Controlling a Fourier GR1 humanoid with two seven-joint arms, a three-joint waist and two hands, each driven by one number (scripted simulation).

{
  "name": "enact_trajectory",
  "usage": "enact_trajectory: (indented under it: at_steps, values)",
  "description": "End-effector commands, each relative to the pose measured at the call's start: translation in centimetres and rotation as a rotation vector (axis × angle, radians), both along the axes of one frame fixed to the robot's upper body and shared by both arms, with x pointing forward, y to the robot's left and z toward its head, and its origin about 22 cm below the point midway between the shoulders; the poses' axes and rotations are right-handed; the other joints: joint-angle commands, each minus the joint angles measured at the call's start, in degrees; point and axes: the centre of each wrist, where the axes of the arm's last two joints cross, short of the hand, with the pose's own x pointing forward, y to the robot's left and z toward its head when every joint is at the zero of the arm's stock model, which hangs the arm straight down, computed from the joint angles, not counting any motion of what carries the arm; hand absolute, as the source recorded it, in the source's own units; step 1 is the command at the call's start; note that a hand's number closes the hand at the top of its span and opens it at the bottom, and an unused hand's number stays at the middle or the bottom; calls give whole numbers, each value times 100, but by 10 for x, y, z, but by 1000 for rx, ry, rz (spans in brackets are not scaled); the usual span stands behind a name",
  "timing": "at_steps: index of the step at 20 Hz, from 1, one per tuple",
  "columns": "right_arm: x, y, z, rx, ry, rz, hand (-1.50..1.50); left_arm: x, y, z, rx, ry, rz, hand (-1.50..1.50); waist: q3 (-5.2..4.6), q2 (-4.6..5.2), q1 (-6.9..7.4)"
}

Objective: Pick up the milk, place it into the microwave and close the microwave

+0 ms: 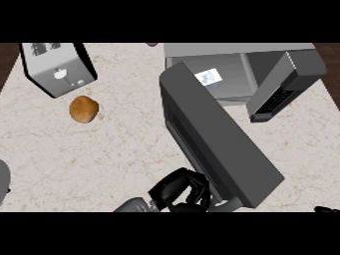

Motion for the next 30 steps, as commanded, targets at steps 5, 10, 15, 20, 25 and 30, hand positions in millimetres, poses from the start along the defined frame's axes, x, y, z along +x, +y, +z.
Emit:
enact_trajectory:
  at_steps: [5,10,15,20,25,30]
  values:
    - [26,20,16,59,-98,161,-150,-2,-34,20,-74,-41,12,-150,-25,54,-412]
    - [34,17,32,32,-97,211,-150,11,-43,37,-87,-65,68,150,-28,88,-635]
    - [50,21,49,32,-118,269,-150,40,-54,71,-132,-175,115,150,-35,112,-914]
    - [66,24,67,-1,-132,324,-150,58,-60,87,-131,-214,170,150,-20,184,-1144]
    - [80,26,84,5,-187,330,-150,77,-63,104,-146,-238,216,150,-6,261,-1362]
    - [91,34,93,26,-201,394,-150,93,-68,122,-140,-263,243,150,11,334,-1540]
